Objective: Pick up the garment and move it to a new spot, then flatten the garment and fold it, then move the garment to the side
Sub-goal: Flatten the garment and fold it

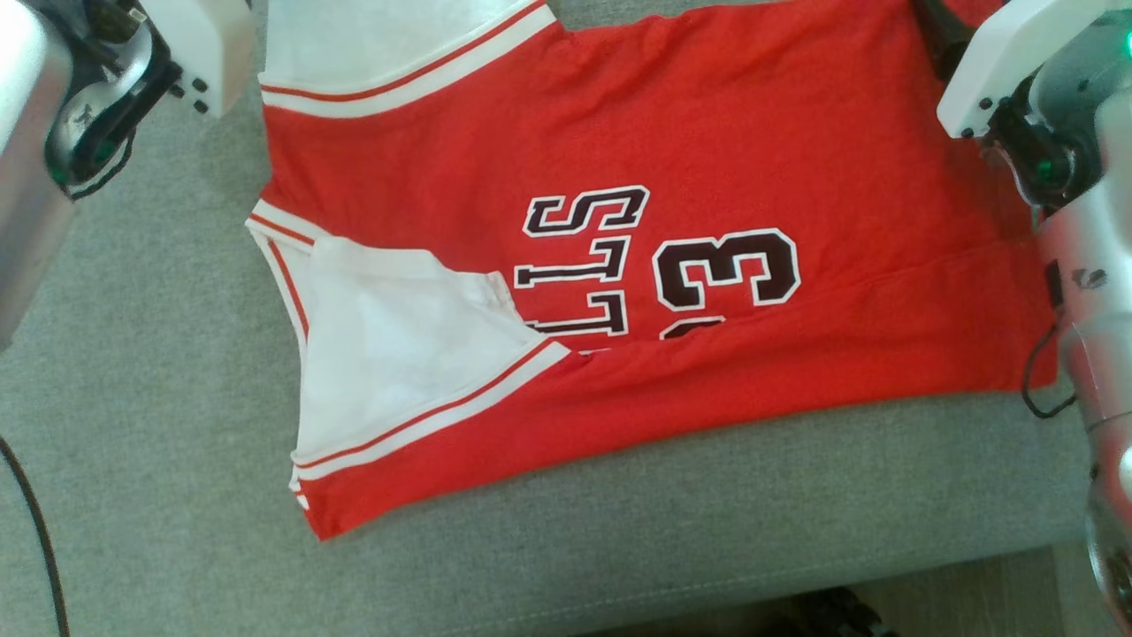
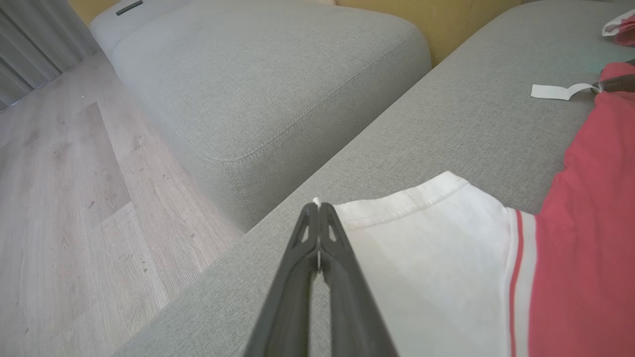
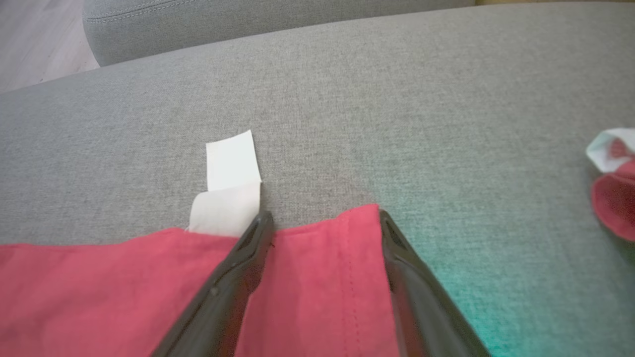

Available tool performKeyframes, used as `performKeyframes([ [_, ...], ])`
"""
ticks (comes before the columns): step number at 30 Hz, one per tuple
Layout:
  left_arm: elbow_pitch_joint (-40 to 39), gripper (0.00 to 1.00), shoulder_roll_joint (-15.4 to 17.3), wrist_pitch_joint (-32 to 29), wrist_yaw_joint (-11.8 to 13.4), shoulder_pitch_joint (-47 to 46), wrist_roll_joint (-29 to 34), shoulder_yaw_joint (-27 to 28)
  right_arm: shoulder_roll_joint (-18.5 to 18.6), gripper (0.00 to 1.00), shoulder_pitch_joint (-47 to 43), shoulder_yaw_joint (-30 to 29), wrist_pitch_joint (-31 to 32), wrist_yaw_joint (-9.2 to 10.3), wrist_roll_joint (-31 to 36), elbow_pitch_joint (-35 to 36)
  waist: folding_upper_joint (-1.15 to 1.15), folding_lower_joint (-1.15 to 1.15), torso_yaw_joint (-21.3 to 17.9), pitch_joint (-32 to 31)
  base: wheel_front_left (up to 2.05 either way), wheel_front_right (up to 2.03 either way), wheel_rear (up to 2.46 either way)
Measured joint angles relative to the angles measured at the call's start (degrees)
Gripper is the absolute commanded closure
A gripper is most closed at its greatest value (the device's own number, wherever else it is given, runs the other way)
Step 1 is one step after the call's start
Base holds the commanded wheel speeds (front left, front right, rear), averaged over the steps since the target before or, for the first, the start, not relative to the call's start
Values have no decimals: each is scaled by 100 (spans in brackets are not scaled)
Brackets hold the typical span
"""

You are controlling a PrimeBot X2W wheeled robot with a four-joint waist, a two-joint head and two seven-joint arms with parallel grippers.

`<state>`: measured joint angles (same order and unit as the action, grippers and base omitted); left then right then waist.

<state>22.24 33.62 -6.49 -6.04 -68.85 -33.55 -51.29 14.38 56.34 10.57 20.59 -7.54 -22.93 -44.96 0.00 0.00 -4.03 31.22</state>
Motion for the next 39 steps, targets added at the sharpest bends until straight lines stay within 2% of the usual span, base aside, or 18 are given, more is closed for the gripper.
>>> performKeyframes([
  [1,-2,100,11,-1,1,13,-22,0,0,0,1,1,-11,0,8,-33,0,0,3,-3,0,0,0],
  [2,-7,100,18,-3,8,26,-40,-1,0,9,5,7,-43,0,14,-53,0,0,5,-5,0,0,0],
  [3,-20,100,21,-4,11,42,-40,-1,0,24,19,15,-44,0,16,-74,0,0,7,-7,0,0,0],
  [4,-42,100,23,-5,35,58,-40,-3,2,43,46,25,-46,0,19,-102,0,0,11,-9,0,0,0],
  [5,-56,100,23,-5,51,60,-40,-11,5,52,71,31,-60,0,40,-114,0,0,16,-9,0,0,0],
  [8,-86,100,33,-5,52,59,-40,-11,7,59,97,31,-96,0,43,-151,0,0,28,-4,0,0,0],
  [9,-86,100,38,-5,53,60,-40,-13,7,65,98,31,-99,0,44,-166,0,0,29,-4,0,0,0],
  [10,-87,100,40,-5,53,60,-41,-13,9,75,101,31,-101,0,54,-182,0,0,31,-4,0,0,0],
  [11,-86,100,41,-4,54,60,-41,-16,12,93,109,31,-102,0,77,-194,0,0,35,-6,0,0,0],
  [12,-86,100,41,-3,54,60,-41,-21,16,100,125,30,-114,0,86,-211,0,0,41,-10,0,0,0],
  [16,-62,100,41,57,56,60,-57,-29,42,100,208,25,-203,0,127,-234,0,0,70,-36,0,0,0],
  [20,-23,100,38,376,118,58,3,-19,54,100,214,-98,-430,0,115,-230,0,0,98,-74,0,0,0],
  [25,59,100,-19,1009,261,42,111,88,91,100,227,-398,-712,0,-408,-112,0,0,163,-142,0,0,0],
  [27,87,100,-55,1090,305,43,108,127,153,100,202,-437,-758,0,-687,49,0,0,198,-194,0,0,0],
  [32,-34,100,-132,1223,349,219,-310,290,412,100,-253,-447,-840,0,-1249,606,0,0,289,-393,0,0,0],
  [39,-829,100,-82,1323,628,1550,-983,416,545,100,-1361,-468,-1057,0,-1439,1100,0,0,454,-659,0,0,0],
])
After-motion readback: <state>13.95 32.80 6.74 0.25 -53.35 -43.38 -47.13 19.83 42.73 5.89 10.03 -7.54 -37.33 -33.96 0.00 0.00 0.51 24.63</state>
